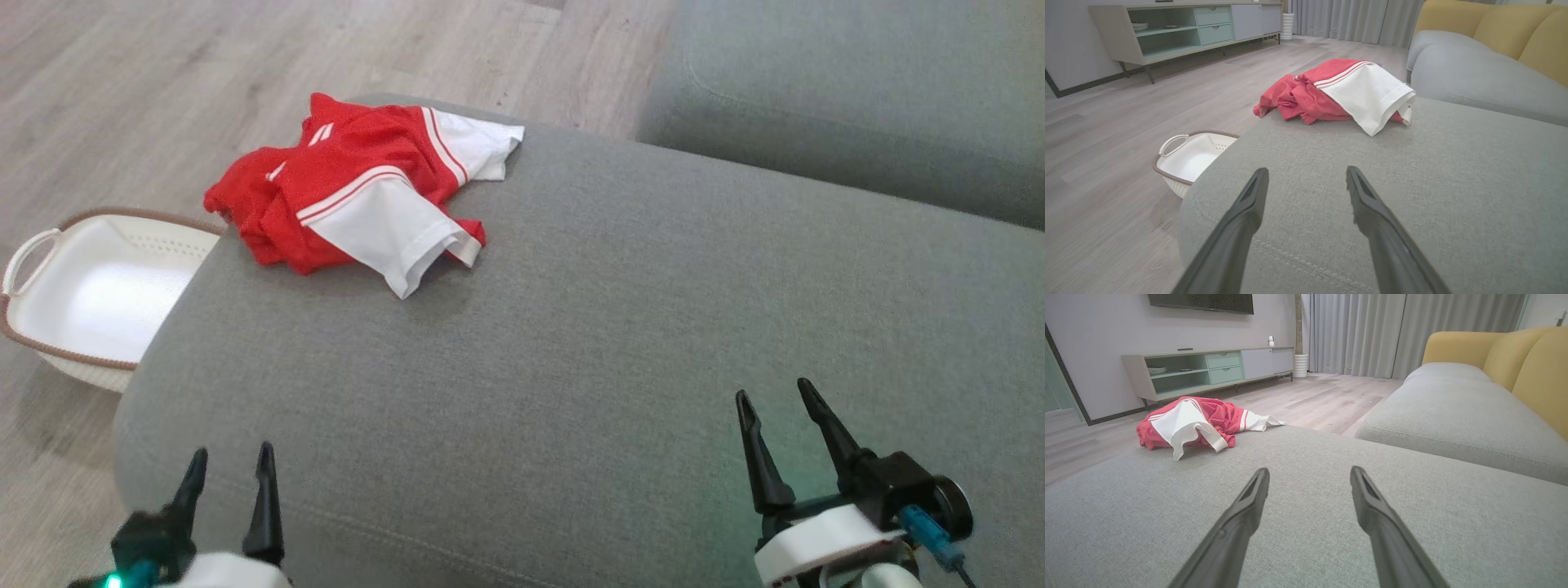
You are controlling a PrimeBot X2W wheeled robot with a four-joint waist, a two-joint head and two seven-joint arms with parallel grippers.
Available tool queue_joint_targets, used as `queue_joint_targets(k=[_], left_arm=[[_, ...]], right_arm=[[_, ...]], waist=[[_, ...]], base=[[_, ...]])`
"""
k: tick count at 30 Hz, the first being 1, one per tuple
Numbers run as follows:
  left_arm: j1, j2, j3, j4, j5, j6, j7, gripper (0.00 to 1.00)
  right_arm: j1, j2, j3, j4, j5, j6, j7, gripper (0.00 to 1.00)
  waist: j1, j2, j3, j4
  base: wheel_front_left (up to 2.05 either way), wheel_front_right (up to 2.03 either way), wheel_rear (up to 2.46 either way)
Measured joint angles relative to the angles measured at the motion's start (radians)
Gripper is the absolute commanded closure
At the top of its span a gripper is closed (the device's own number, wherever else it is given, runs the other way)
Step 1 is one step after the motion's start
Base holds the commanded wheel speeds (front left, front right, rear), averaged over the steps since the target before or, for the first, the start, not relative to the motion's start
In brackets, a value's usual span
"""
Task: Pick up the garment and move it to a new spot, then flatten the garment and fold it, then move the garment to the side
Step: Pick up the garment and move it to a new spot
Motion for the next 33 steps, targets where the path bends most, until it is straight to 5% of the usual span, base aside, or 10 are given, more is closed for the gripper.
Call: queue_joint_targets(k=[5,15,30,31,32,33], left_arm=[[-0.087,0.011,-0.001,-0.038,-0.03,-0.04,0.056,0.0],[-0.513,0.073,0.029,0.0,-0.122,-0.141,0.274,0.0],[-0.932,0.07,0.005,0.513,-0.11,-0.159,0.371,0.0],[-0.944,0.069,-0.006,0.538,-0.101,-0.159,0.37,0.26],[-0.954,0.065,-0.009,0.563,-0.099,-0.163,0.369,0.76],[-0.964,0.062,-0.013,0.588,-0.097,-0.169,0.366,1.0]], right_arm=[[-0.022,-0.012,0.002,-0.02,0.0,0.0,0.004,0.0],[-0.149,-0.095,0.001,-0.142,-0.006,0.0,0.048,0.0],[-0.221,-0.166,-0.014,-0.278,-0.019,0.0,0.116,0.0],[-0.221,-0.167,-0.018,-0.282,-0.018,0.0,0.119,0.0],[-0.221,-0.167,-0.023,-0.285,-0.018,0.0,0.119,0.0],[-0.22,-0.167,-0.027,-0.285,-0.018,0.0,0.119,0.0]], waist=[[0.0,0.0,0.051,-0.031],[0.0,0.0,0.243,-0.096],[0.0003,-0.0001,0.512,-0.203],[0.0002,-0.0001,0.515,-0.209],[0.0002,-0.0001,0.515,-0.213],[0.0003,-0.0001,0.512,-0.215]], base=[[0.0,0.0,0.0],[0.0,0.0,0.0],[0.0,0.0,0.0],[0.0,0.0,0.0],[0.0,0.0,0.0],[0.0,0.0,0.0]])
